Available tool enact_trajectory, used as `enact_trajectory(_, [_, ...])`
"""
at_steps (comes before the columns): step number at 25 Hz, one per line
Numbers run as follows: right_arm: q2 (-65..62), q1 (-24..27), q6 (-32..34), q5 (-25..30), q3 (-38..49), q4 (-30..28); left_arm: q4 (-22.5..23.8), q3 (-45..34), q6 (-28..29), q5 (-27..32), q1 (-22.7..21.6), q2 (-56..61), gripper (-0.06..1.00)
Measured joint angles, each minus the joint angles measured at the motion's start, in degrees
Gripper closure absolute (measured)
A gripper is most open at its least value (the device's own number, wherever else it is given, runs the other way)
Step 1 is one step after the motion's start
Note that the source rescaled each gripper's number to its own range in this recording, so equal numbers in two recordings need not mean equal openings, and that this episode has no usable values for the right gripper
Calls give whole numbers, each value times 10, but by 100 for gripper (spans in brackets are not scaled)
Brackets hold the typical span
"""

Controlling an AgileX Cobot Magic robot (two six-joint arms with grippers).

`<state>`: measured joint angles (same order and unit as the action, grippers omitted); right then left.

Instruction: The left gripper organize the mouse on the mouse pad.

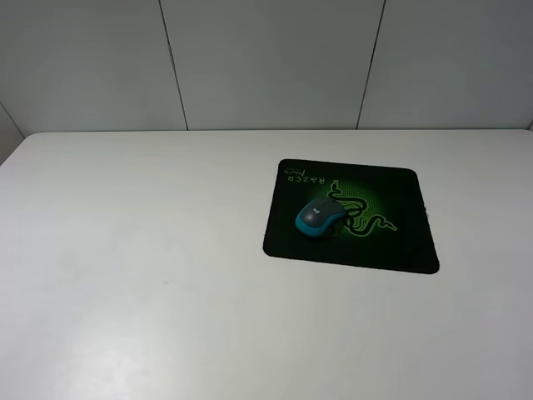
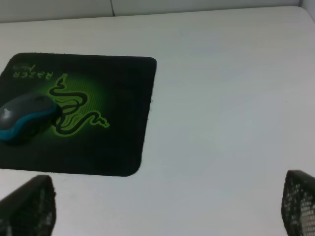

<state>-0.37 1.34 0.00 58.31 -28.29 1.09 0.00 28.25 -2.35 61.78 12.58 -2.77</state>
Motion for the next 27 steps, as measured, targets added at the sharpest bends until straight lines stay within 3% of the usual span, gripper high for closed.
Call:
enact_trajectory(8, [0,0,0,0,0,0,-7,0,-20,-8,-72,31,-6])
enact_trajectory(27, [0,0,0,0,0,0,-7,0,-23,-8,-76,31,-6])
